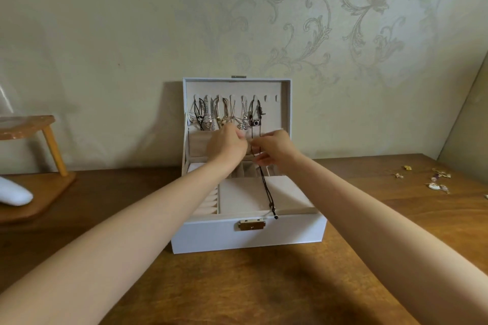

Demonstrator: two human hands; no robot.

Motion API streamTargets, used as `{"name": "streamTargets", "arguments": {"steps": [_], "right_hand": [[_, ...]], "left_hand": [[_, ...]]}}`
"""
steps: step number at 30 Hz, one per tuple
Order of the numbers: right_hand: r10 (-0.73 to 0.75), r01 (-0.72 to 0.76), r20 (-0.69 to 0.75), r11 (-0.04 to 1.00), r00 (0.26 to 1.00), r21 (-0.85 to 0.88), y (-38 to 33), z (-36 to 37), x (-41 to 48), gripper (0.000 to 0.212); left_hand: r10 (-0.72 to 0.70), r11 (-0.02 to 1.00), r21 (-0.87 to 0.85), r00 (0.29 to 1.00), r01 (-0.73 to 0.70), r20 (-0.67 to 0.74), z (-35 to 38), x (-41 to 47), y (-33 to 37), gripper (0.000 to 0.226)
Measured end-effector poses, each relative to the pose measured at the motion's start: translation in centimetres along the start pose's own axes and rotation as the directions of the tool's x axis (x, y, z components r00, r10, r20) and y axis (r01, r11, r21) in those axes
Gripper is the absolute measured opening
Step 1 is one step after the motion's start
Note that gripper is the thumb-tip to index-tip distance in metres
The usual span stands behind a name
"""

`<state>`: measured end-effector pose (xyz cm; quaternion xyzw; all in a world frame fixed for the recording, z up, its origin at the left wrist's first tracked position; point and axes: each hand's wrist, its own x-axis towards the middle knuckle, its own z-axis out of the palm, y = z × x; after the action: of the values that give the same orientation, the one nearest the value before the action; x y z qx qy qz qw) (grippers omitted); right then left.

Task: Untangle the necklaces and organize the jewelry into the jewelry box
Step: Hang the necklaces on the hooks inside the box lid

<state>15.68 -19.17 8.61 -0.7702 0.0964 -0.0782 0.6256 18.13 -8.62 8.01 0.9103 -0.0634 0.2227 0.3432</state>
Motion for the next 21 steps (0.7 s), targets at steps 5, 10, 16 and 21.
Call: {"name": "streamTargets", "arguments": {"steps": [5, 10, 16, 21], "right_hand": [[0.099, -0.14, 0.178, 0.961, 0.979, 0.237, -0.1, 0.8, -0.6, 0.005], [0.072, -0.089, 0.199, 0.993, 0.977, 0.079, 0.2, -0.7, -1.3, 0.005], [-0.179, 0.183, 0.041, 0.944, 0.983, -0.274, -0.2, -3.4, -1.4, 0.004], [-0.327, 0.302, -0.011, 0.886, 0.945, -0.353, -1.5, -5.6, -1.1, 0.01]], "left_hand": [[0.384, 0.919, -0.129, 0.921, -0.374, 0.069, -0.7, -1.0, -0.2, 0.055], [0.453, 0.892, -0.125, 0.846, -0.435, 0.283, -1.0, 0.0, -1.3, 0.06], [0.422, 0.904, -0.159, 0.889, -0.398, 0.178, -0.2, 0.3, -2.3, 0.024], [0.227, 0.906, -0.357, 0.973, -0.228, -0.046, 0.6, 1.0, -2.3, 0.01]]}}
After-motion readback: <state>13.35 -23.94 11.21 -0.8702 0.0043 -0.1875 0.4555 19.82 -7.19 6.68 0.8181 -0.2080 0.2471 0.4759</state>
